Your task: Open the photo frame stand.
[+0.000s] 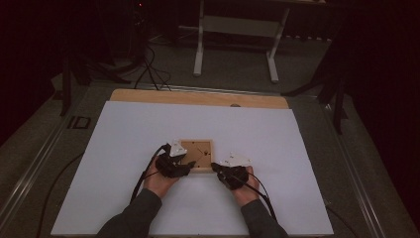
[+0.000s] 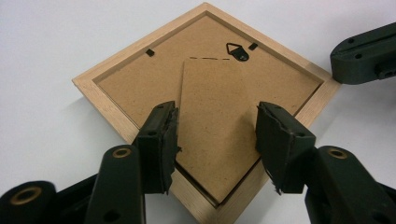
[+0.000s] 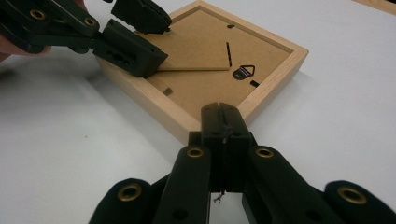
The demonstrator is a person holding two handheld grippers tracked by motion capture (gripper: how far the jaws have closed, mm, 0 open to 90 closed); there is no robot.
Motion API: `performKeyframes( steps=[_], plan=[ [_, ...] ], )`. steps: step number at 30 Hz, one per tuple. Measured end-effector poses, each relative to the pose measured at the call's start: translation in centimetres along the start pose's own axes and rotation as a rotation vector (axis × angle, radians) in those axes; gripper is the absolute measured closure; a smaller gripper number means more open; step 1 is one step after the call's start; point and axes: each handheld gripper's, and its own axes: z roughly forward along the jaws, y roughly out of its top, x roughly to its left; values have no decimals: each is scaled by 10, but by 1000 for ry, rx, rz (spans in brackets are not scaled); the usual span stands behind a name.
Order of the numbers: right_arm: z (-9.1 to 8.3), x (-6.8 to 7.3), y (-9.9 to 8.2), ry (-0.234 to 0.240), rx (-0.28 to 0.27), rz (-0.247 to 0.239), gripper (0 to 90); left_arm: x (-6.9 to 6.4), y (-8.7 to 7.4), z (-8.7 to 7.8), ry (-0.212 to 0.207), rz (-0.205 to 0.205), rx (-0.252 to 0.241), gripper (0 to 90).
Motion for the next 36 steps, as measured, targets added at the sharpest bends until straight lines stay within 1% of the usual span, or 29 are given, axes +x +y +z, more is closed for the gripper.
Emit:
performKeyframes(
  steps=[6, 12, 19, 25, 27, 29, 33, 36],
  plan=[
    [0, 0, 0, 0, -1, 0, 900, -1, 4, 0, 5, -4, 27, 503],
    [0, 0, 0, 0, 0, 0, 900, -2, 11, 1, 14, 5, 78, 503],
    [0, 0, 0, 0, 1, -2, 900, -1, 19, 2, 9, 14, 134, 508],
    [0, 0, 0, 0, 1, 0, 900, -2, 22, 3, 12, 9, 154, 511],
    [0, 0, 0, 0, 1, -1, 900, -2, 24, 3, 16, 18, 164, 512],
    [0, 0, 0, 1, 1, -2, 900, -2, 25, 3, 16, 20, 163, 512],
    [0, 0, 0, 2, 3, -1, 900, 0, 29, -2, 5, 8, 144, 512],
    [0, 0, 0, 1, 2, -3, 900, -1, 33, -4, 8, 10, 139, 513]
  ],
)
